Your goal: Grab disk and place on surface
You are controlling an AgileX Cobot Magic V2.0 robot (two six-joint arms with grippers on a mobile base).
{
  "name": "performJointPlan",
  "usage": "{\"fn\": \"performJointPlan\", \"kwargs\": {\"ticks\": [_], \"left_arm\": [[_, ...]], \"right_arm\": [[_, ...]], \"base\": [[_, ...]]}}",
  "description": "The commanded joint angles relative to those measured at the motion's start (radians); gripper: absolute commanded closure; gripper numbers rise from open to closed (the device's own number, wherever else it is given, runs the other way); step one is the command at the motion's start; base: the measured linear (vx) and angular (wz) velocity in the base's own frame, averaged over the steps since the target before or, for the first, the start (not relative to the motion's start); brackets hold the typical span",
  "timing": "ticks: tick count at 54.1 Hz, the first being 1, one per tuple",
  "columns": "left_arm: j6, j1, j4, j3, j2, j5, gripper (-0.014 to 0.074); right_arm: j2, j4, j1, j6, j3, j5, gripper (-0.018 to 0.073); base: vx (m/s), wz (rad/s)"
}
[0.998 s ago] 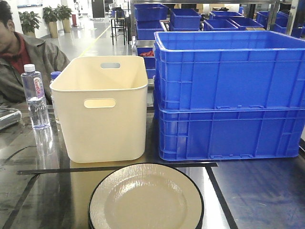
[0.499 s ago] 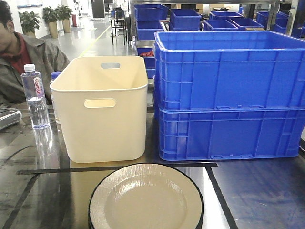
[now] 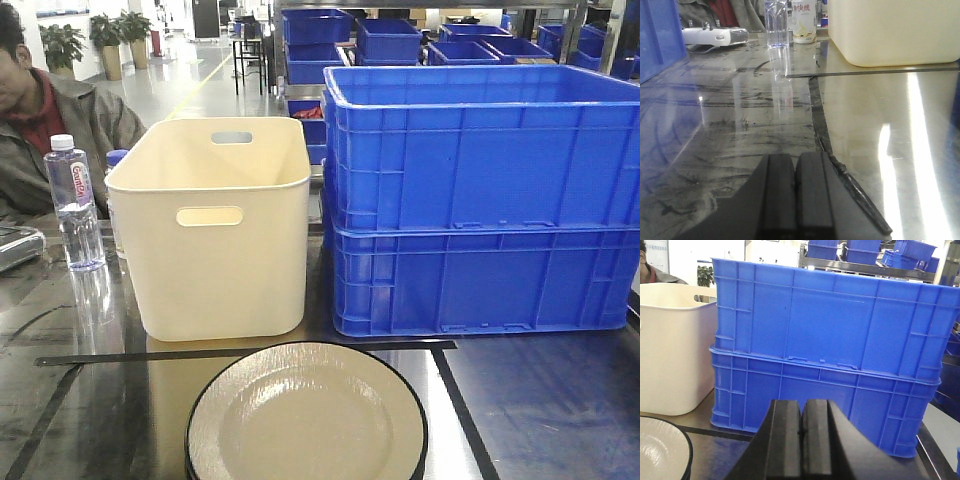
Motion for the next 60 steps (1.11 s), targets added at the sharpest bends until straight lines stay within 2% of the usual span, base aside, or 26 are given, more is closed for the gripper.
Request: {"fn": "performJointPlan", "kwargs": {"ticks": [1,49,60], "left_arm": [[-0.012,-0.007,0.005,0.029,-0.005,-0.077,0.0598],[-0.012,-0.007,0.005,0.029,-0.005,-0.077,0.0598],[-0.012,-0.007,0.005,0.029,-0.005,-0.077,0.0598]], "right_arm": [[-0.003,0.022,-0.003,-0.005,-0.029,0.023,0.0571],[-0.003,0.022,-0.003,-0.005,-0.029,0.024,0.0568],[-0.003,0.017,-0.003,-0.004,-0.029,0.091,0.0568]], "base": [[0.0,0.0],[0.0,0.0],[0.0,0.0]]}}
